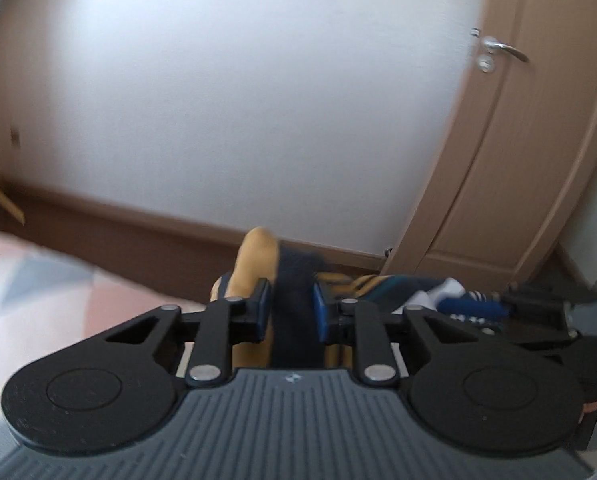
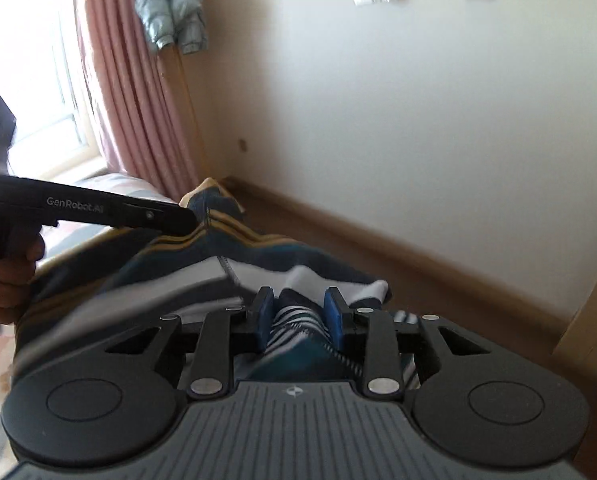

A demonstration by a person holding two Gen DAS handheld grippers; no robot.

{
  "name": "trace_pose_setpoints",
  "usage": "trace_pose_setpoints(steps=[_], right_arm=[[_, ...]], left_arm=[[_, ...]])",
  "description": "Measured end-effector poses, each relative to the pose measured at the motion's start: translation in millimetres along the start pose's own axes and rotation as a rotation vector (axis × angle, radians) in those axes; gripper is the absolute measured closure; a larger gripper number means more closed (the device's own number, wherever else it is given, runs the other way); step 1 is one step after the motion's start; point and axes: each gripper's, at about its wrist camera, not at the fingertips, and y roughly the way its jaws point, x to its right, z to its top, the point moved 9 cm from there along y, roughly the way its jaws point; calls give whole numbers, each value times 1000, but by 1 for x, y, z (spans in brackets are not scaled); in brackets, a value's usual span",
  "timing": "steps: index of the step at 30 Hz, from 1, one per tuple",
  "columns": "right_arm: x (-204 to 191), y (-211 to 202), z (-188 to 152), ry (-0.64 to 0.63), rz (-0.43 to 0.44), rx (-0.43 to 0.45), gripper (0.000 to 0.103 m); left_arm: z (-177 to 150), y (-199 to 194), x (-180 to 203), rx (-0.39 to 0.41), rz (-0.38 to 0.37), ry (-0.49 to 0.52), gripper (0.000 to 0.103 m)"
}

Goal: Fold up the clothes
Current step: 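Carry the lifted sweater bundle toward the towel stack with both grippers, then lower the sweater onto the towel stack and open both grippers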

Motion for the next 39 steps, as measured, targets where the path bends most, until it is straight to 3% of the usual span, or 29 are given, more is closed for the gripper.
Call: trace_pose_setpoints(steps=[2, 4, 10, 12, 15, 18, 21, 23, 26, 30, 34, 39], right_arm=[[8, -2, -12, 44, 54, 27, 80], [10, -4, -15, 47, 67, 37, 80], [16, -14, 6, 61, 46, 13, 78], [12, -29, 23, 30, 32, 24, 71], [-10, -60, 34, -41, 76, 72, 64], [-39, -85, 22, -111, 149, 58, 64], [-62, -102, -9, -185, 189, 11, 64], [-72, -106, -32, -244, 190, -30, 65], [-73, -94, -60, -347, 138, -72, 69], [-62, -88, -65, -320, 141, -94, 71], [-64, -91, -62, -322, 132, -113, 71], [-71, -121, -49, -263, 116, -56, 69]], left_arm=[[-9, 3, -20, 23, -43, -117, 92], [-13, 3, -28, 39, -69, -157, 92], [-7, -15, -21, 42, -34, -100, 93], [-3, -39, -13, 62, 18, -35, 94], [-4, -81, -2, 110, 32, -6, 93], [-18, -117, -2, 147, 49, -29, 93], [-43, -131, -9, 134, 81, -61, 93], [-62, -129, -17, 99, 112, -76, 96], [-83, -127, -28, 108, 140, -75, 100], [-97, -128, -36, 152, 135, -149, 100], [-93, -134, -28, 147, 178, -135, 100], [-84, -162, 0, 156, 228, -88, 97]])
